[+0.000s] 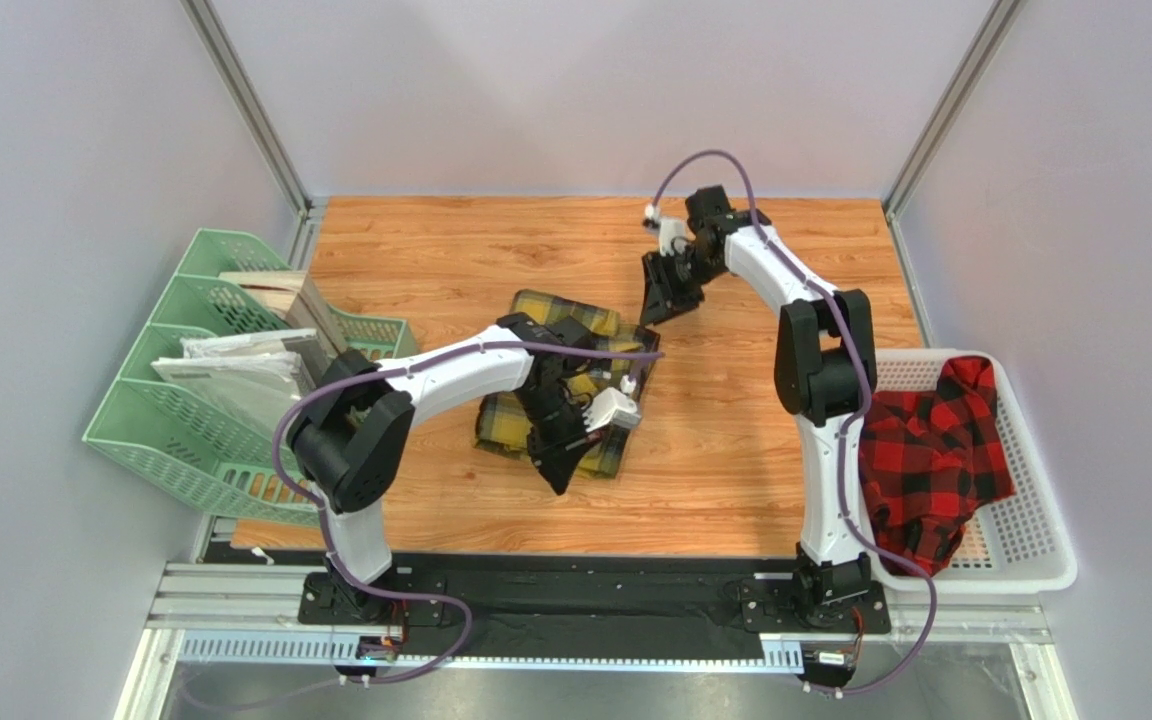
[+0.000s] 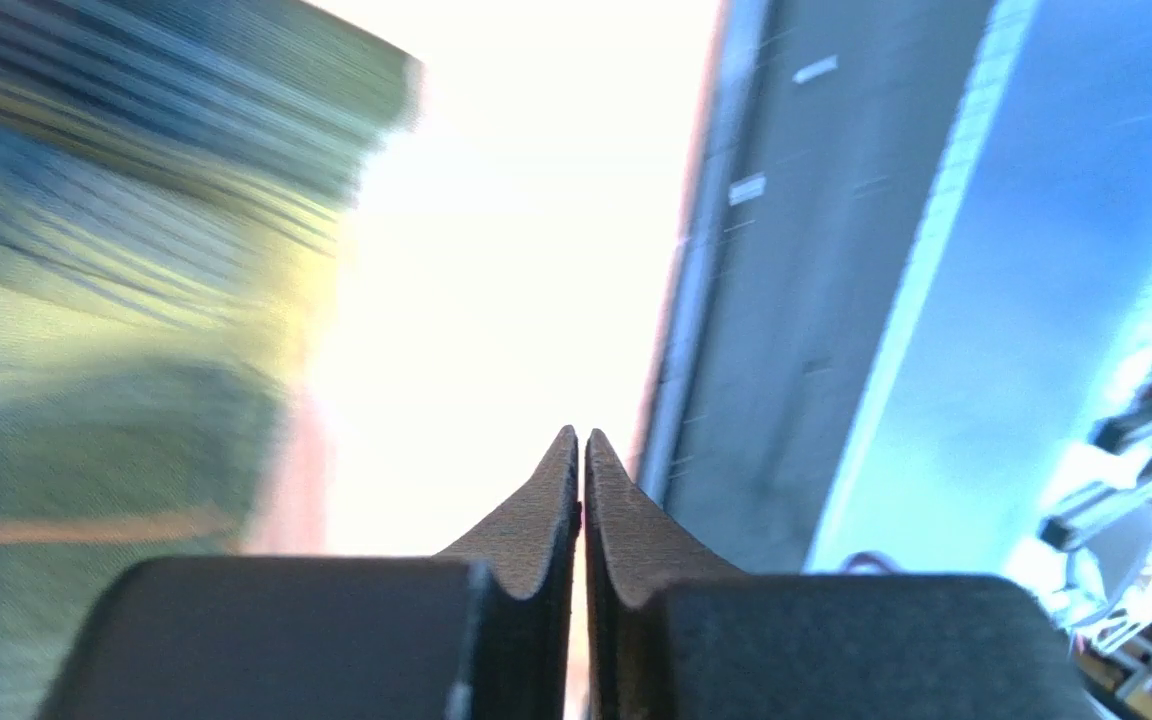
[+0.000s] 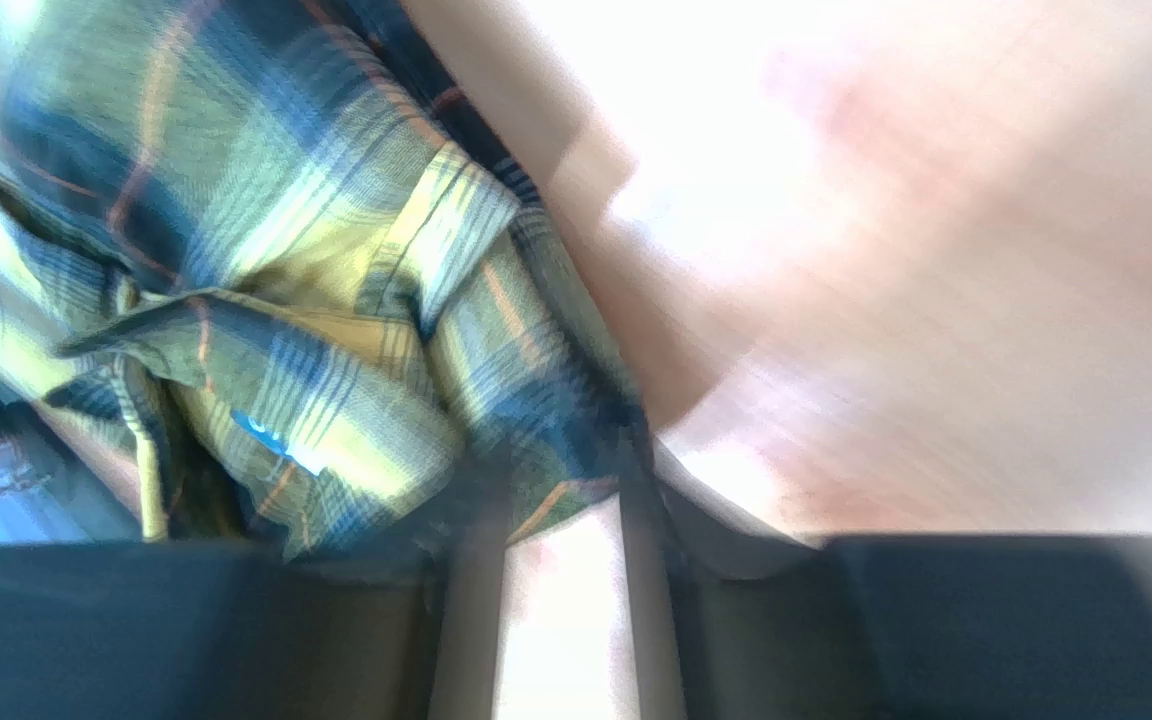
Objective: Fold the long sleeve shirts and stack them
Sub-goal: Fold the shirt
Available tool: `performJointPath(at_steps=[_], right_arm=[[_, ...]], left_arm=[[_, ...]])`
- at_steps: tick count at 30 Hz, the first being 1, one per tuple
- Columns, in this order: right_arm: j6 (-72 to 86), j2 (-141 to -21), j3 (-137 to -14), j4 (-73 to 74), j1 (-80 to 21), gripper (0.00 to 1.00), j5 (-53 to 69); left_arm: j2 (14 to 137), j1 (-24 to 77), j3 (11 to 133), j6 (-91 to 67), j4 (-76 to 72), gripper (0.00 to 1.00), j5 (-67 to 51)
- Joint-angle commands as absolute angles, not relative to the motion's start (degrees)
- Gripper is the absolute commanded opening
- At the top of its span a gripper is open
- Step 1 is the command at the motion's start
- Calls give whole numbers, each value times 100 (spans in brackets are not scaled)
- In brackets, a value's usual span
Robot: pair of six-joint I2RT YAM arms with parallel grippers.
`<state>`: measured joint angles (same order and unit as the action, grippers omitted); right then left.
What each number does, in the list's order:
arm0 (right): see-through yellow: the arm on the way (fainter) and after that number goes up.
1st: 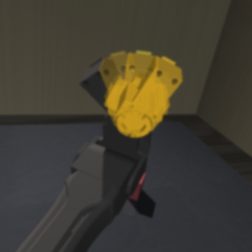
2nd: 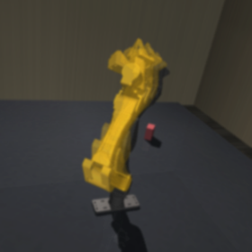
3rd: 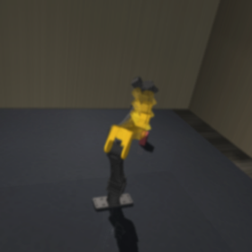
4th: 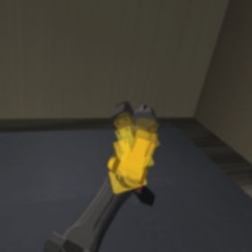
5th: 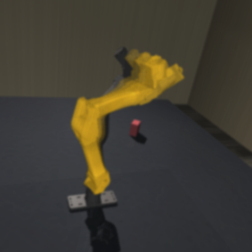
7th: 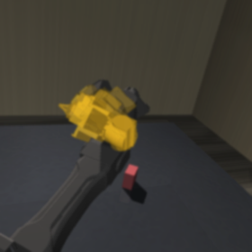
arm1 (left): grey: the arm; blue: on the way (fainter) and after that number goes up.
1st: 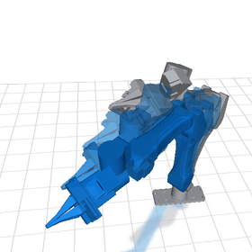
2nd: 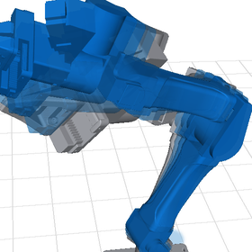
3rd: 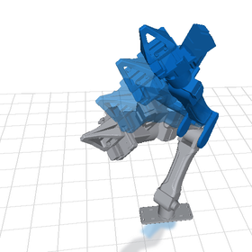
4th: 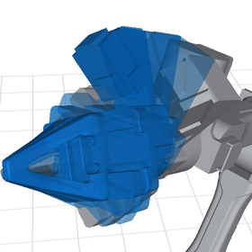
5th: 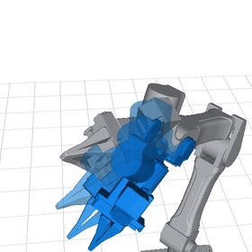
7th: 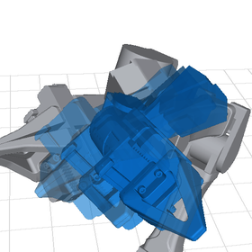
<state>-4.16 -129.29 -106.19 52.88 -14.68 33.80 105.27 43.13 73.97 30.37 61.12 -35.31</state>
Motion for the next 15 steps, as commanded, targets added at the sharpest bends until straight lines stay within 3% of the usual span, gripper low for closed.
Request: performJointPath(at_steps=[1,3,5,7,11,15], right_arm=[[-1309,-12562,-11532,5546,-1215,45,2969],[-1231,-12280,-11191,5677,-1064,50,3119],[-1195,-11781,-10804,5861,-941,50,3444],[-1143,-11401,-9946,6029,-940,49,3829],[-643,-10715,-8545,6029,-932,49,4595],[-519,-10319,-7709,5898,-932,49,4817]], left_arm=[[9774,3660,7987,2752,6135,11,-4623],[9782,3237,8348,2558,5933,20,-4300],[10201,2796,9111,3010,6124,23,-3597],[10528,2655,9691,3531,6354,23,-3061],[11038,2628,9546,4498,6092,22,-1901],[11355,2663,9141,4755,6012,16,-1907]])
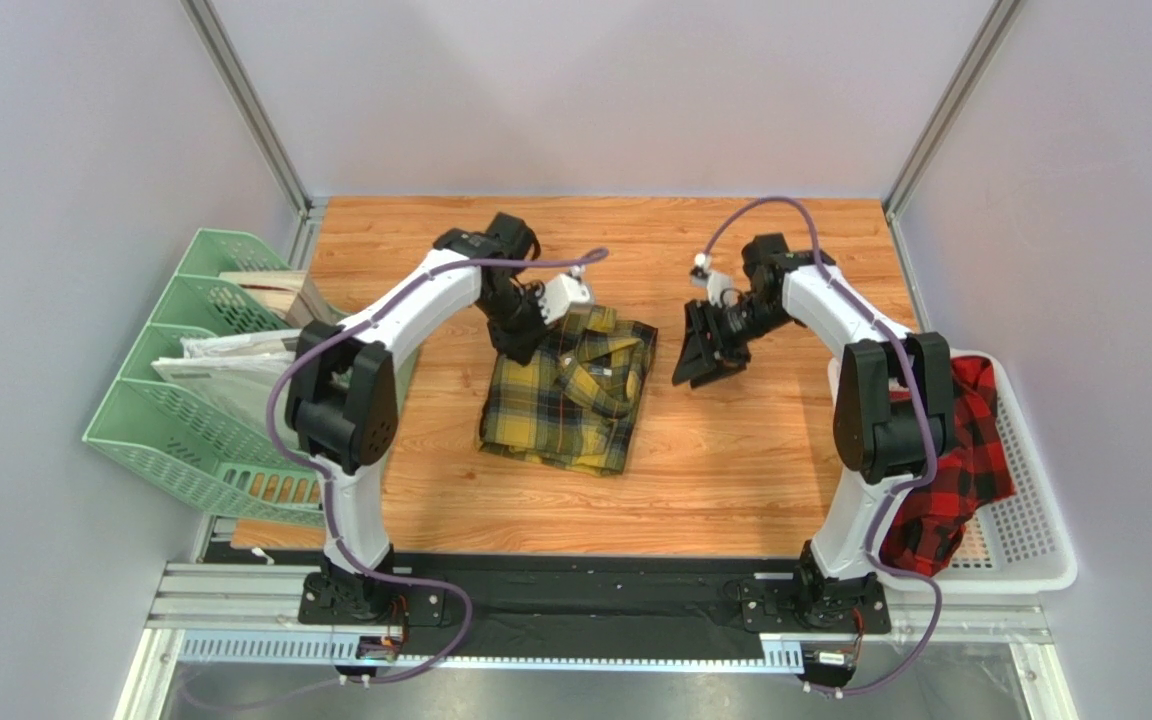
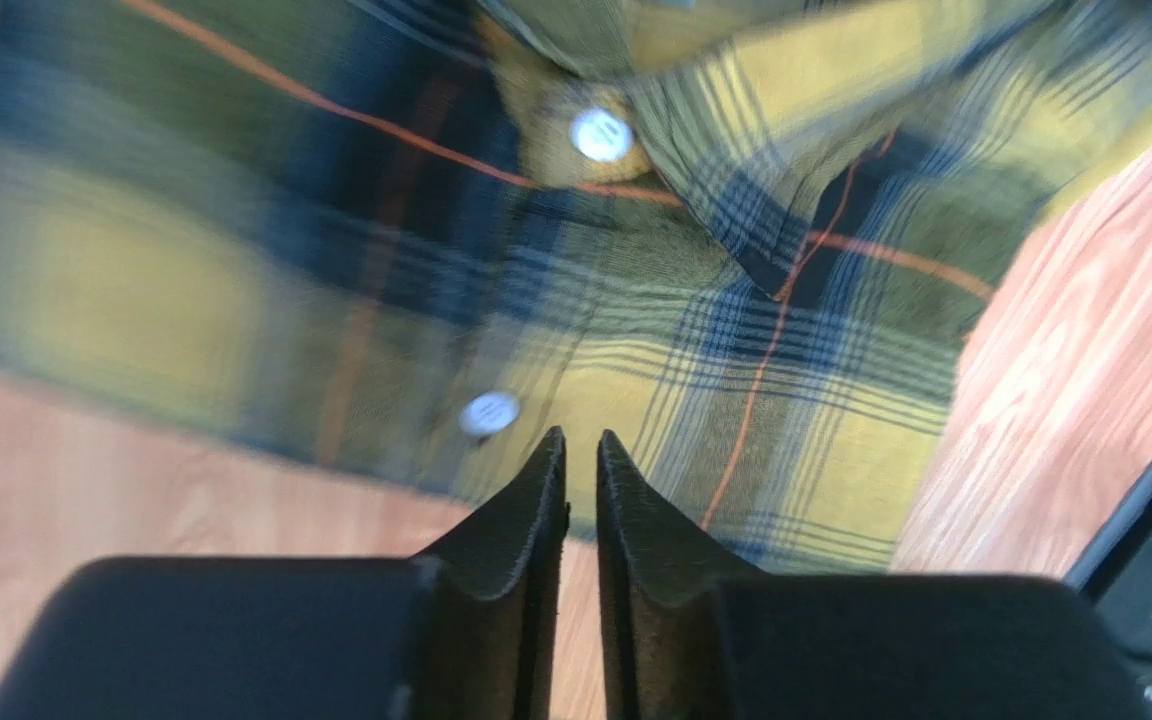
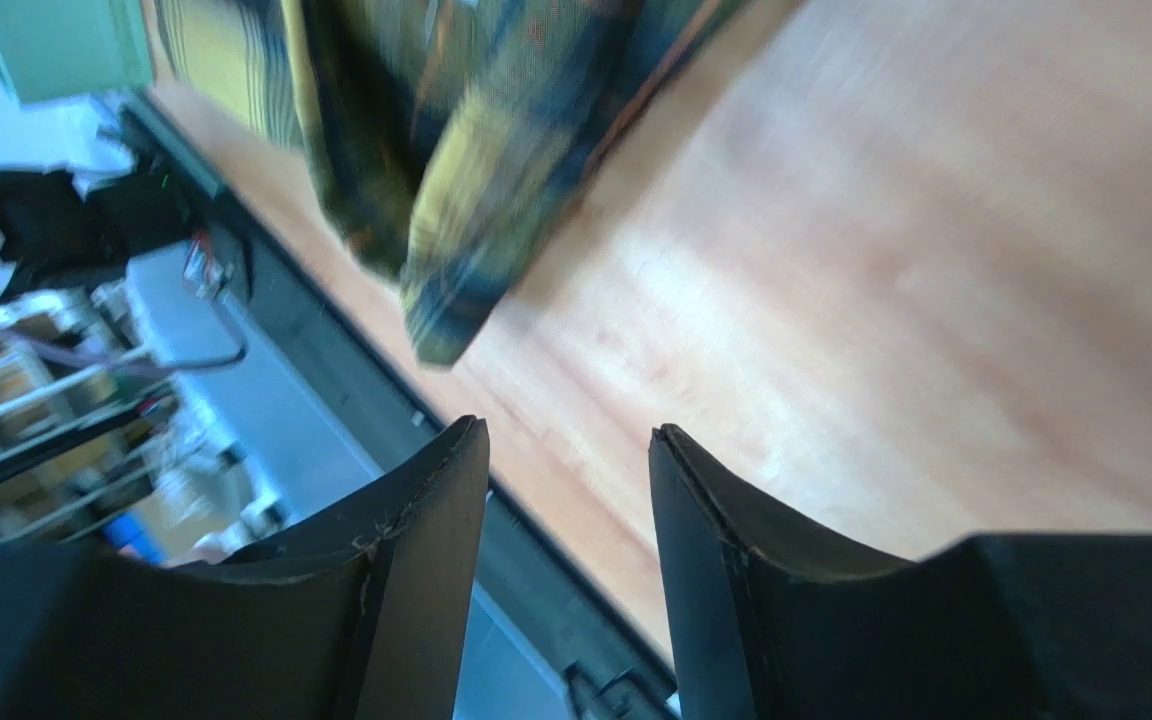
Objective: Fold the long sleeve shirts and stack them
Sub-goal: Fold the shirt
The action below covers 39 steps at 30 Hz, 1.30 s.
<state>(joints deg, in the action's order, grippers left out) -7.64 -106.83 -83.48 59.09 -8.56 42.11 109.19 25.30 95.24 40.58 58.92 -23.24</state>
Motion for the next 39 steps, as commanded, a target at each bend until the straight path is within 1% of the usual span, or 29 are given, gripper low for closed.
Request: performJointPath(at_steps=[1,5,6,7,9,10,12,13,15,17,18,20,21,23,24,25,27,28,31,32,34,35,38,39], right_arm=[[-536,-10292,-7612,5906,-914,49,4799],[-527,-10257,-7357,5906,-739,49,4746],[-527,-10283,-7365,5915,-695,49,4711],[-571,-10353,-7391,5915,-607,49,4659],[-632,-10441,-7549,5994,-536,49,4588],[-694,-10502,-7611,6020,-510,49,4510],[-721,-10678,-7830,6047,-510,50,4465],[-721,-10740,-7901,6047,-510,51,4465],[-738,-10924,-8068,6073,-536,53,4447],[-852,-11030,-8279,6108,-597,54,4360],[-913,-11109,-8331,6195,-615,54,4359],[-1071,-11144,-8385,6293,-712,54,4342],[-1124,-11136,-8341,6345,-755,54,4316],[-1221,-11101,-8158,6354,-905,54,4140],[-1283,-11074,-8087,6294,-949,55,4070],[-1309,-11074,-8025,6258,-1036,55,3913],[-1423,-11109,-7919,6188,-1168,54,3780],[-1459,-11188,-7893,6144,-1212,52,3605],[-1538,-11485,-7927,5837,-1266,38,3105],[-1573,-11592,-7989,5784,-1266,25,2989],[-1687,-11829,-8331,5687,-1266,18,2726],[-1714,-12048,-8480,5660,-1257,11,2707],[-1863,-12408,-9139,5572,-1309,4,2803],[-1924,-12480,-9315,5598,-1397,4,2812]], left_arm=[[11399,2767,8984,4703,6055,15,-1925],[11435,3470,8404,4299,6161,9,-2205],[11435,3863,8315,4159,6187,8,-2380],[11417,4067,8219,3792,6214,8,-2817],[11461,4585,8279,3369,6162,7,-3250],[11487,4692,8497,3157,6135,6,-3757],[11531,4851,8761,2577,6030,6,-4129],[11523,4834,9050,2462,6012,7,-4522],[11278,4756,9263,2356,6021,13,-4868],[10735,4571,9238,2277,5819,20,-5132],[10566,4274,9185,2146,5731,21,-5142],[10259,3878,9079,2005,5616,22,-4870],[10213,3450,9070,1952,5634,22,-4739],[10187,3052,9070,2021,5686,27,-4256],[10230,2771,9044,2091,5704,27,-4002],[10257,2655,9018,2248,5695,27,-3581],[10414,2453,8913,2434,5756,29,-3323],[10467,2417,8843,2565,5757,29,-3087],[10687,2426,8474,2733,5757,26,-3014],[10801,2443,8377,2733,5757,22,-3006],[10881,2540,8122,2742,5835,18,-3171],[10933,2601,8017,2777,5879,16,-3260],[10855,3048,7656,2839,6012,12,-3497],[10811,3276,7507,2813,5986,11,-3576]])
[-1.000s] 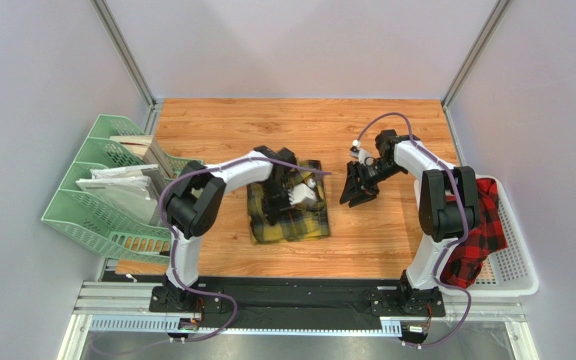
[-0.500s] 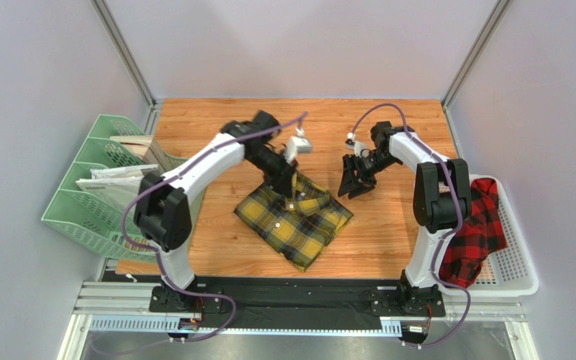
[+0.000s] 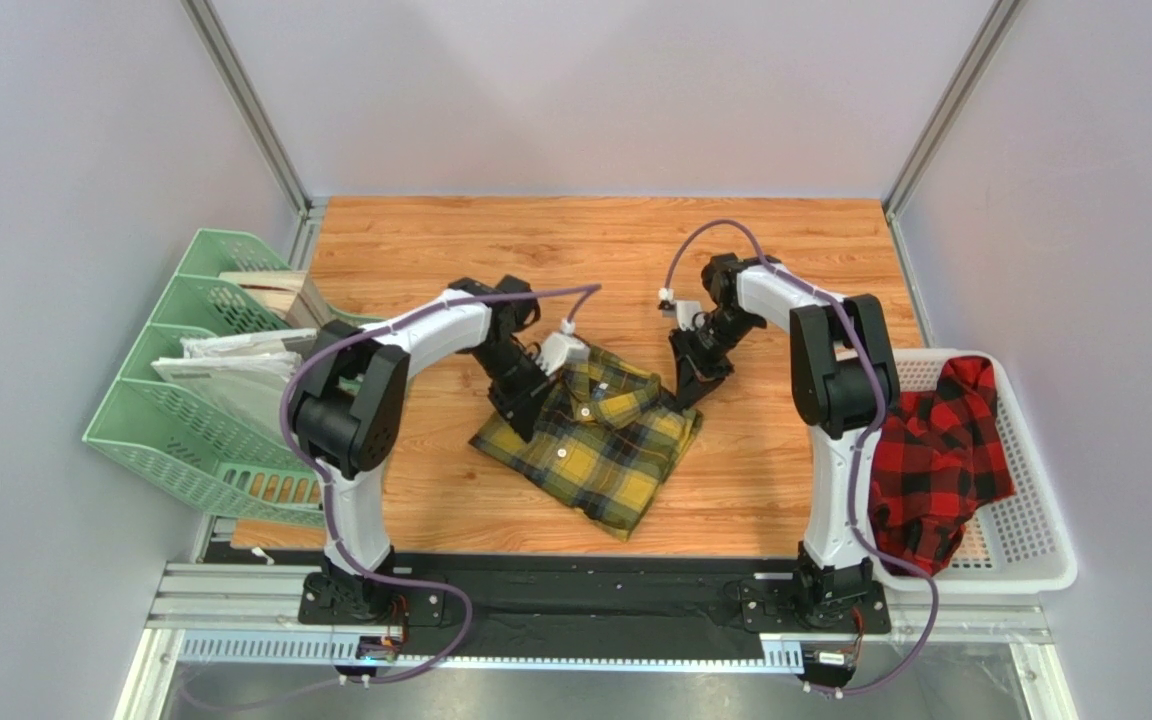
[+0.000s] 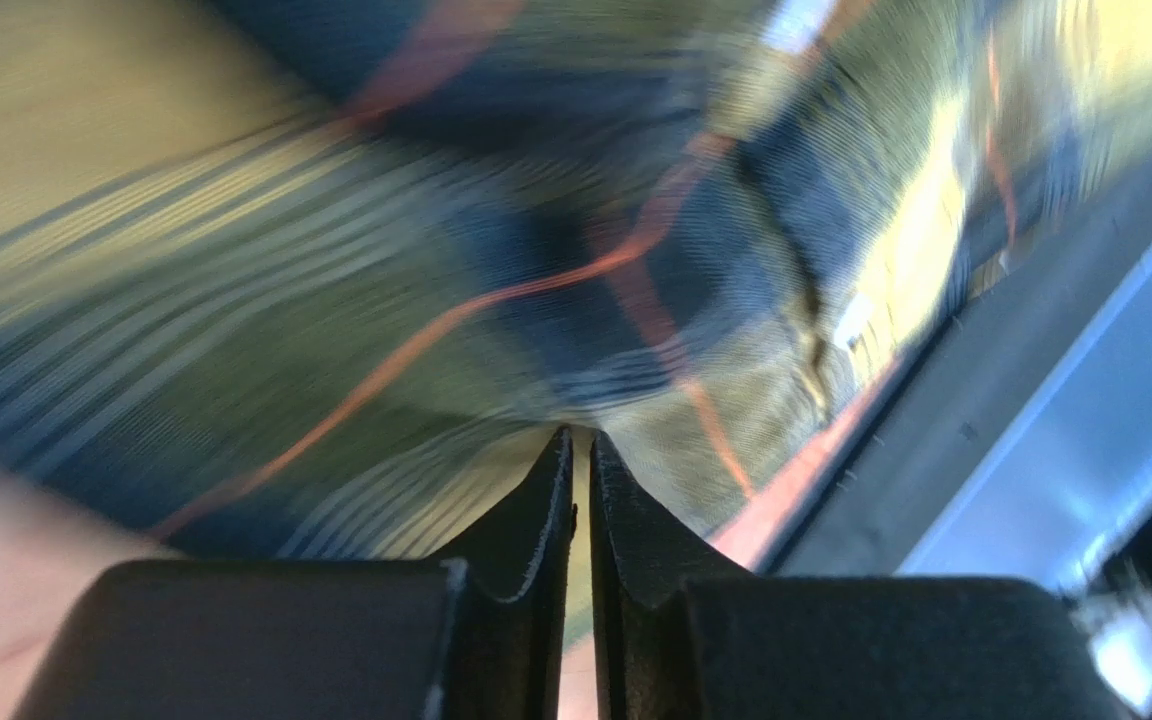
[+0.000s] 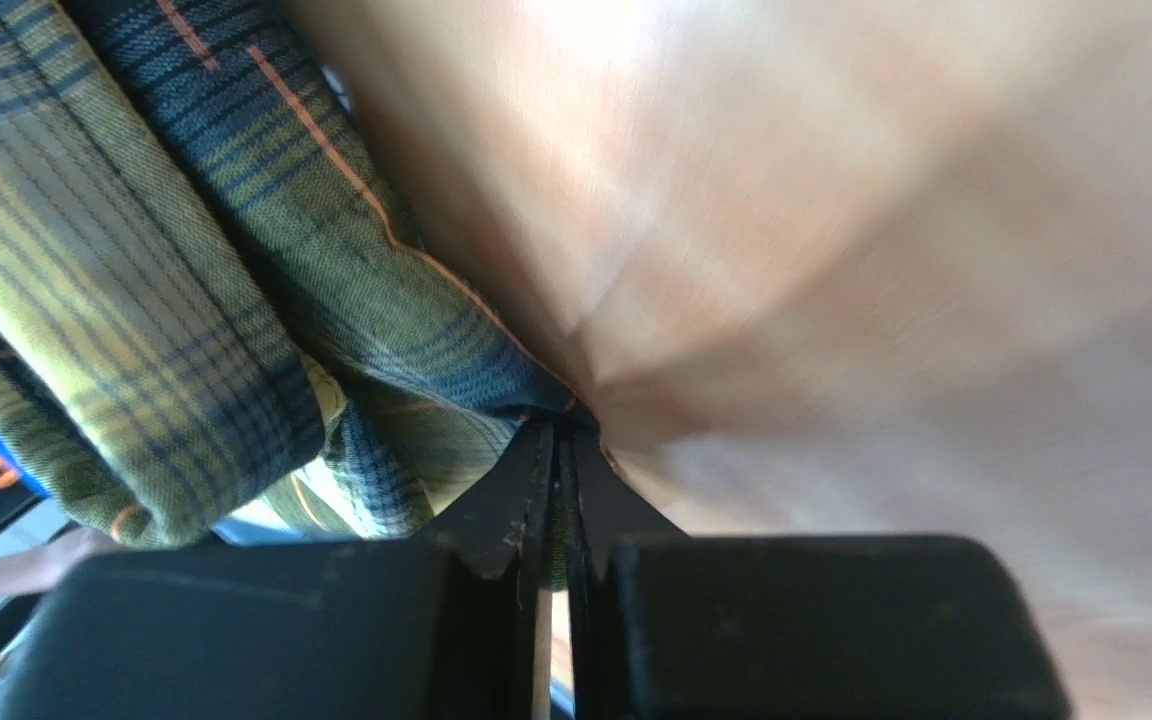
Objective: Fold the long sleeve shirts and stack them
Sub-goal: Fold the shirt
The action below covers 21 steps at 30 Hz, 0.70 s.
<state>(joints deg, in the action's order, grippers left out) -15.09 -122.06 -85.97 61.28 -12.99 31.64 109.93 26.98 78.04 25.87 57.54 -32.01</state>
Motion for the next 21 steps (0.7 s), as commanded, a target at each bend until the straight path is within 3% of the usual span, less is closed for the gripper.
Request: performJointPath(at_steps=[1,4,6,11,16,21], right_arm=[[-2012,-12559,-9699,5633,-1450,4,2908],[-2232,-12674,-10281,5783,-1573,10,3189],[-2276,-12604,-10493,5993,-1565,21,3191],[-2373,-11911,-10416,6442,-1196,40,3410],[-2303,-11093,-9792,6478,-1072,49,3875],[-1978,-11197,-9440,6258,-1309,49,3736]], left_arm=[[10750,3383,7445,2769,5968,10,-3734],[10512,3603,7278,2663,5933,8,-4120],[10319,3577,7277,2654,5985,10,-4210],[9625,2632,7330,2181,5783,32,-4859],[9614,1811,7681,1574,5502,48,-4694],[10080,1547,7875,1187,5292,49,-4271]])
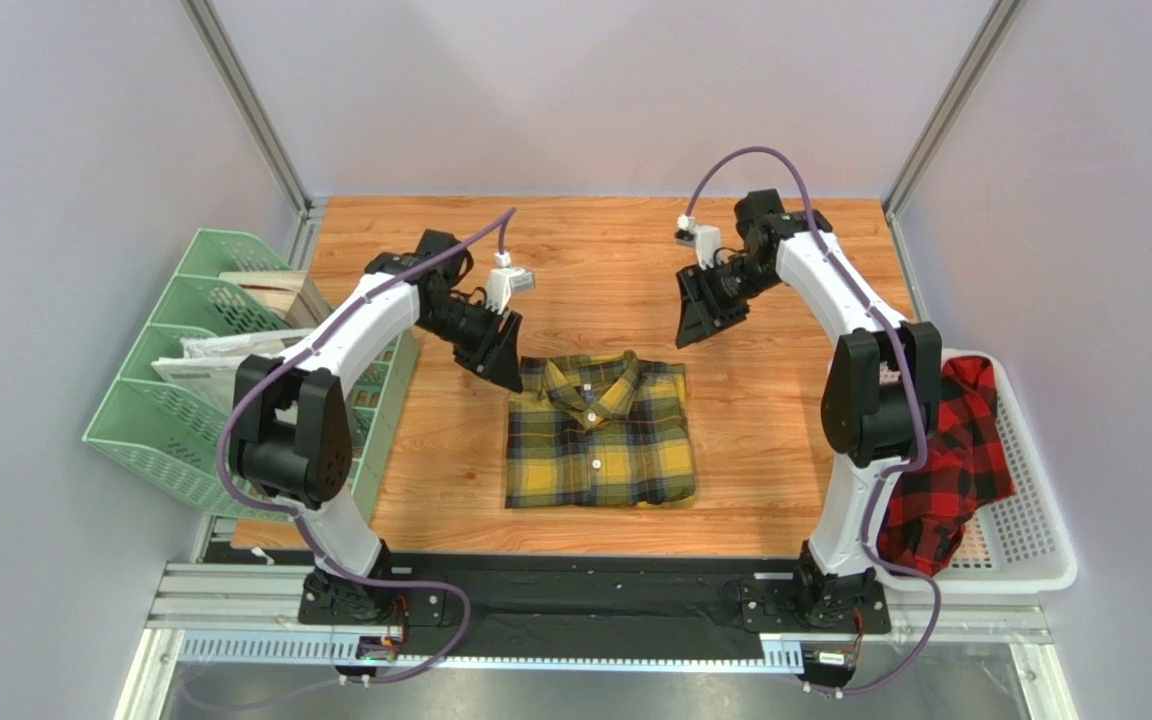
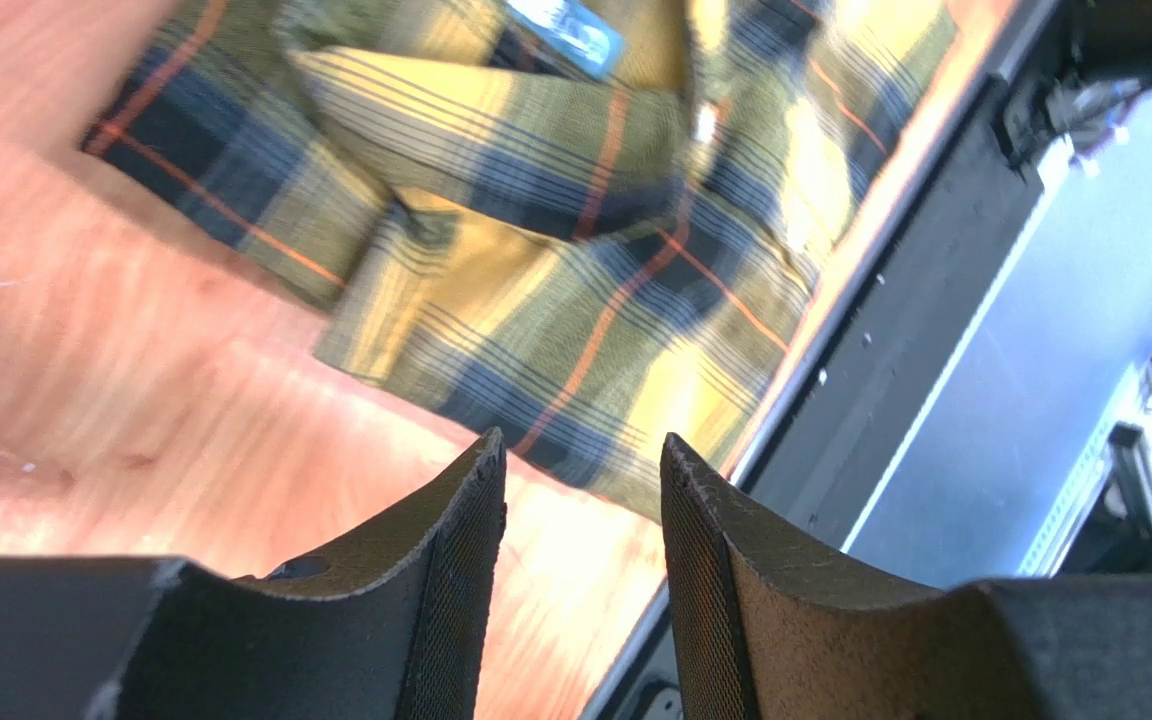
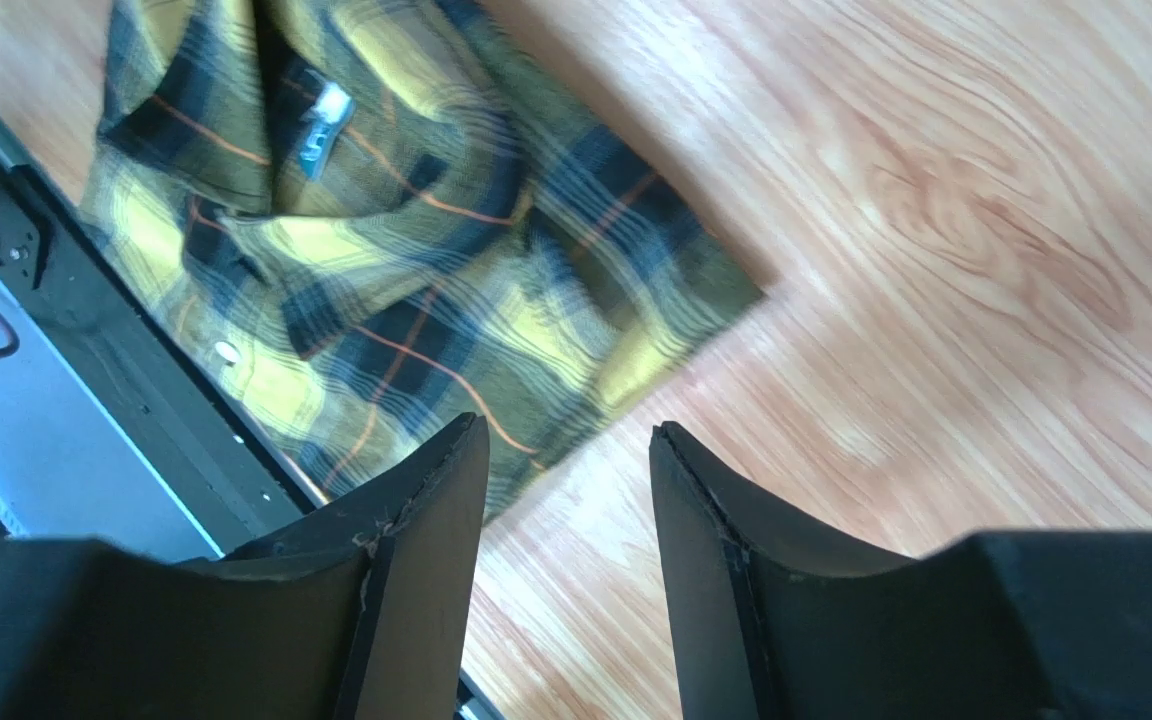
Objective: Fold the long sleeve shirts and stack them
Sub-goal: Fold the shirt
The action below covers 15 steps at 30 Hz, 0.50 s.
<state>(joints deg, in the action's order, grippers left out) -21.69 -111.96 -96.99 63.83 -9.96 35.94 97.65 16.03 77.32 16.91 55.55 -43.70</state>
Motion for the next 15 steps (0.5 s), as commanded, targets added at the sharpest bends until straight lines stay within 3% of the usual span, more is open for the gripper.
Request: performJointPath(at_steps=[1,15], right_arm=[[-1917,-11241,-9405,6223,-1327,50,3718],[-1696,-11733,-9009,5713,-1564,55,3305]], left_arm=[[10246,1529,7875,1117,5274,49,-4254],[10872,1494,7814,677,5071,54,-3710]])
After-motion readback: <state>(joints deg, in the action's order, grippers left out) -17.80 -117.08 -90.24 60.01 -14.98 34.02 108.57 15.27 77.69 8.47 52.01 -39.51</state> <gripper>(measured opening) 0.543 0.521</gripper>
